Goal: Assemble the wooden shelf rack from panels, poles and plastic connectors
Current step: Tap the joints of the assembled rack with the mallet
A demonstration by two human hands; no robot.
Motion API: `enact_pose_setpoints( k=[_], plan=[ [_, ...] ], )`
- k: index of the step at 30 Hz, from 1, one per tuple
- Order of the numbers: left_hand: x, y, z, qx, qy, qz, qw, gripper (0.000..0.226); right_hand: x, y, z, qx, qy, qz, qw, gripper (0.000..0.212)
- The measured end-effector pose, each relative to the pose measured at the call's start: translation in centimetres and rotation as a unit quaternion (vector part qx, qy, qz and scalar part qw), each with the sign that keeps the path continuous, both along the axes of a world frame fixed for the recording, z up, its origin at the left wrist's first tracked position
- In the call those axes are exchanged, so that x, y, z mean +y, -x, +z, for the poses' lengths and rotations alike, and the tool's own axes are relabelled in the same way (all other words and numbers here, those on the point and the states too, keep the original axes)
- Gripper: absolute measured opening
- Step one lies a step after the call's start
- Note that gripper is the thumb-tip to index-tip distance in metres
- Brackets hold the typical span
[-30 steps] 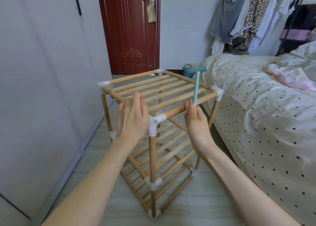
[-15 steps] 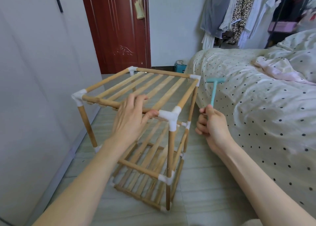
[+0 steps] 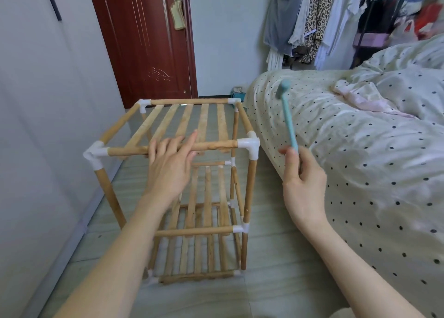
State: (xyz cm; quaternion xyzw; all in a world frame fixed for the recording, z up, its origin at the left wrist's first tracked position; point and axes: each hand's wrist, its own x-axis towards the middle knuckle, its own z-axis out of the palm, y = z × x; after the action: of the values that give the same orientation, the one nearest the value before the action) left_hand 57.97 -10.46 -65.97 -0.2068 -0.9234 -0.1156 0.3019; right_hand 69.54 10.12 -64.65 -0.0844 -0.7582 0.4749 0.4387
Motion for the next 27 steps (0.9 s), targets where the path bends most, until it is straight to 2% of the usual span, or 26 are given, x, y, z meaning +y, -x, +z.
enact_pose_setpoints(
  k=[2,3,4,6,7,8,10,11,12,14,15,16,18,19,20,22,23,24,27],
  plan=[
    [0.2,-0.1,0.0,0.001,0.008,0.004,1.0,0.048,-0.7,-0.4,0.3,0.066,-0.043,-0.022,0.997,0.027],
    [0.2,-0.2,0.0,0.002,0.011,0.006,1.0,0.048,-1.0,-0.5,0.3,0.052,-0.067,-0.03,0.996,0.029],
    [0.3,-0.2,0.0,0.001,0.013,0.008,1.0,0.048,-1.2,-0.3,0.2,-0.006,-0.098,-0.033,0.995,0.032],
    [0.1,-0.3,0.1,-0.005,0.014,0.018,1.0,0.048,-1.1,-0.1,-0.3,-0.189,-0.13,0.0,0.973,0.036],
    [0.1,-0.3,0.2,-0.007,0.013,0.022,1.0,0.049,-0.9,0.0,-0.4,-0.213,-0.124,0.006,0.969,0.036],
    [0.1,-0.3,0.2,-0.008,0.015,0.025,1.0,0.049,-0.8,0.1,-0.3,-0.186,-0.115,-0.006,0.976,0.035],
    [0.0,-0.3,0.3,-0.01,0.021,0.028,0.999,0.049,-1.3,-0.5,0.6,-0.029,-0.092,-0.064,0.993,0.031],
    [0.0,-0.2,0.3,-0.009,0.023,0.031,0.999,0.049,-1.4,-0.6,0.8,-0.004,-0.089,-0.073,0.993,0.03],
    [0.1,-0.2,0.3,-0.008,0.024,0.033,0.999,0.049,-1.4,-0.6,0.9,-0.024,-0.106,-0.07,0.992,0.029],
    [0.1,-0.2,0.3,-0.01,0.023,0.038,0.999,0.049,-1.2,-0.6,0.2,-0.176,-0.16,-0.025,0.971,0.03],
    [0.1,-0.2,0.2,-0.009,0.021,0.041,0.999,0.05,-0.9,-0.7,-0.1,-0.204,-0.161,-0.016,0.965,0.03],
    [0.1,-0.1,0.2,-0.008,0.02,0.043,0.999,0.05,-0.6,-0.5,-0.3,-0.185,-0.15,-0.027,0.971,0.029],
    [0.0,0.0,0.1,-0.007,0.015,0.043,0.999,0.05,-1.0,-1.0,0.7,-0.052,-0.109,-0.075,0.99,0.026],
    [0.1,0.1,0.1,-0.004,0.013,0.043,0.999,0.05,-1.2,-1.1,0.9,-0.028,-0.1,-0.084,0.991,0.024],
    [0.2,0.1,0.1,0.0,0.013,0.042,0.999,0.05,-1.2,-1.0,1.0,-0.05,-0.128,-0.08,0.987,0.023],
    [0.3,0.1,0.1,-0.003,0.009,0.039,0.999,0.049,-1.2,-1.2,0.1,-0.193,-0.183,-0.048,0.963,0.026],
    [0.3,0.1,0.1,-0.002,0.003,0.037,0.999,0.049,-0.8,-1.3,-0.3,-0.23,-0.186,-0.045,0.954,0.028],
    [0.4,0.2,0.0,0.001,-0.001,0.034,0.999,0.049,-0.5,-1.2,-0.5,-0.209,-0.185,-0.048,0.959,0.029],
    [0.4,0.3,-0.1,0.011,-0.006,0.034,0.999,0.048,-0.9,-1.9,1.0,-0.037,-0.142,-0.085,0.985,0.027]
  ],
)
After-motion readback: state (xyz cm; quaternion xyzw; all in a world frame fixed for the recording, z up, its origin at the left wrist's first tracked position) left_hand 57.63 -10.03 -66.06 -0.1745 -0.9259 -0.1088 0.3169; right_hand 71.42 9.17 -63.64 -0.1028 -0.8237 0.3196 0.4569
